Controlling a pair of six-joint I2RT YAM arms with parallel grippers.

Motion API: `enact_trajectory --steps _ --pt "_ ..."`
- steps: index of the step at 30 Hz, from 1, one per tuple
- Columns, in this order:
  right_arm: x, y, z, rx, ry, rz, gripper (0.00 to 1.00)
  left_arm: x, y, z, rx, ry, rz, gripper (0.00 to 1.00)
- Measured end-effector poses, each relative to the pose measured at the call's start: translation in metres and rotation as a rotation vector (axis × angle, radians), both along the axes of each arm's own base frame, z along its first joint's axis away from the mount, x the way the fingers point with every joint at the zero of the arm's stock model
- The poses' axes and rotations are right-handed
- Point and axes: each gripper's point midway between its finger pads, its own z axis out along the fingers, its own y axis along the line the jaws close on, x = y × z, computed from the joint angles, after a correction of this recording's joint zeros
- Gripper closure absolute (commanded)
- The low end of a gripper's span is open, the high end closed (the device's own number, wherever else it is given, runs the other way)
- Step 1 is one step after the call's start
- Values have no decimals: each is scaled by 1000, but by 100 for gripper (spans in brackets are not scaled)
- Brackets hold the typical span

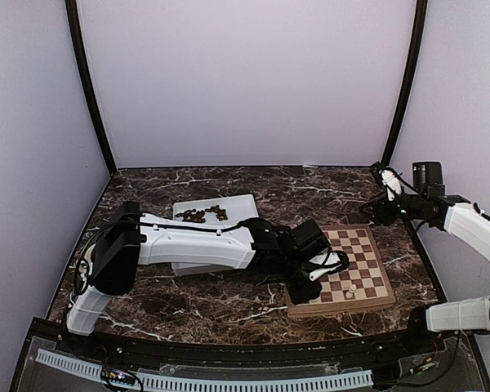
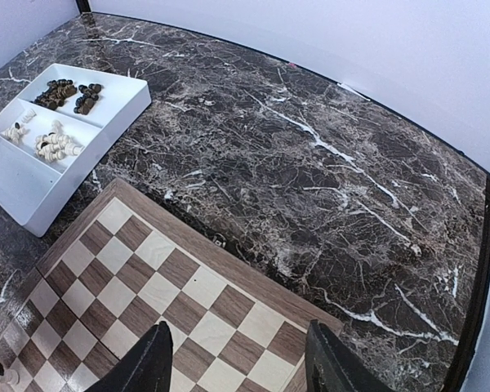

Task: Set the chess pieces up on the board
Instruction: Place the knight at b1.

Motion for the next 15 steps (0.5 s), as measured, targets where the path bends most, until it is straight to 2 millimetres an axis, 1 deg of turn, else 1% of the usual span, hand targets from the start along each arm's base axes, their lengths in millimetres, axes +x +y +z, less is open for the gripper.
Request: enact_trajectory --steps 1,4,7,9,13,15 --pt "0 0 0 0 0 0 43 0 0 0 1 0 2 81" --pt "0 0 0 -1 0 1 44 0 0 -2 4 1 5 74" --pt "0 0 0 -1 -1 2 43 1 1 -4 11 2 8 71" --pt "0 0 0 -1 0 3 43 1 1 -6 13 3 11 74" --pt "0 1 0 1 -1 5 43 1 1 -7 15 4 10 85" --pt "0 1 0 0 -1 5 43 0 1 -6 14 6 9 87"
